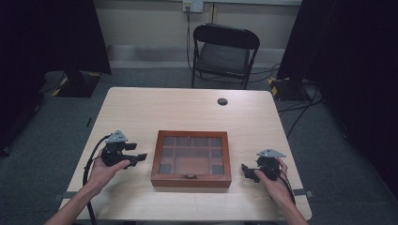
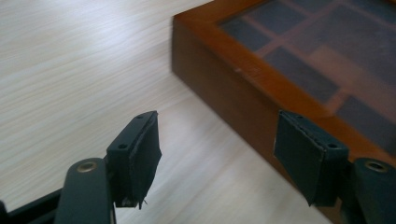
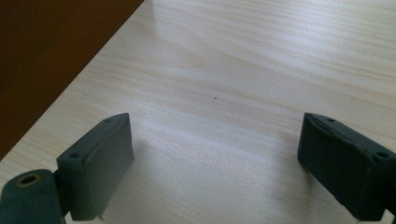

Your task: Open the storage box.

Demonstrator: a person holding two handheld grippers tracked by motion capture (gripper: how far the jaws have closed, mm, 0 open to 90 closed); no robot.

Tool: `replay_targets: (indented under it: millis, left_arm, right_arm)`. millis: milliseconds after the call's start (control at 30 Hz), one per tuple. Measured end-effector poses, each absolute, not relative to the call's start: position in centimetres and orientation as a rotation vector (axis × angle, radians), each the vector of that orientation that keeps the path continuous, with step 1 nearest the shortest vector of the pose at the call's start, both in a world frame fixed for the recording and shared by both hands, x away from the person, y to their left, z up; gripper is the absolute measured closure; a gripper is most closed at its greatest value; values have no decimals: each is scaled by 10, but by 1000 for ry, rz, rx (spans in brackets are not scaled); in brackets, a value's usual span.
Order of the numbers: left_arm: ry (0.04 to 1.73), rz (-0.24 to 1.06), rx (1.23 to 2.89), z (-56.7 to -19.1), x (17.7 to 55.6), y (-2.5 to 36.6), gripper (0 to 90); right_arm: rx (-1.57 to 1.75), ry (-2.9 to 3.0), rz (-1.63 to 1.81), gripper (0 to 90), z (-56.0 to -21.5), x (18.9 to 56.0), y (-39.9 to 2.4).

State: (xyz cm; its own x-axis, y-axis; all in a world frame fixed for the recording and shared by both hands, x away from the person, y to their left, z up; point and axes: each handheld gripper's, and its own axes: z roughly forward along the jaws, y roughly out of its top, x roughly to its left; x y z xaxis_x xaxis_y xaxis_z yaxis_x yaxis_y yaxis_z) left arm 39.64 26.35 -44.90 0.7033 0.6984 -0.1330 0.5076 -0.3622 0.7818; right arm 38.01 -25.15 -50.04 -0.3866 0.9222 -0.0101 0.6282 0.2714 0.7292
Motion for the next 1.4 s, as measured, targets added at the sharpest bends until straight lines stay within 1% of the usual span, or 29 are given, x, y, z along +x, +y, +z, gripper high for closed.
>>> replay_targets:
  millis: [233,433,600,733,900,1067,1200,1400]
  left_arm:
    - [835,228,2046,-439,389,246,321]
    - [810,198,2035,-435,383,234,332]
    - [782,189,2028,-431,381,227,362]
    - [760,169,2026,-427,379,221,362]
    - [718,157,2034,-418,376,211,362]
    - [666,173,2065,-410,372,198,371]
    - [620,142,2077,-403,371,184,391]
    - [590,101,2092,-401,374,167,391]
  right_arm:
    - [1398,2112,906,96,-500,380,-251]
    - [1397,2112,906,96,-500,380,-252]
    - [1399,2112,906,96,-500,380,-251]
    - [1398,2112,906,96,-500,380,-252]
    - [1398,2112,906,96,-500,380,-252]
    - [1397,2112,906,96,-500,380,-252]
    - [1397,2113,906,96,-500,380,-252]
    - [1397,2113,906,96,-500,380,-252]
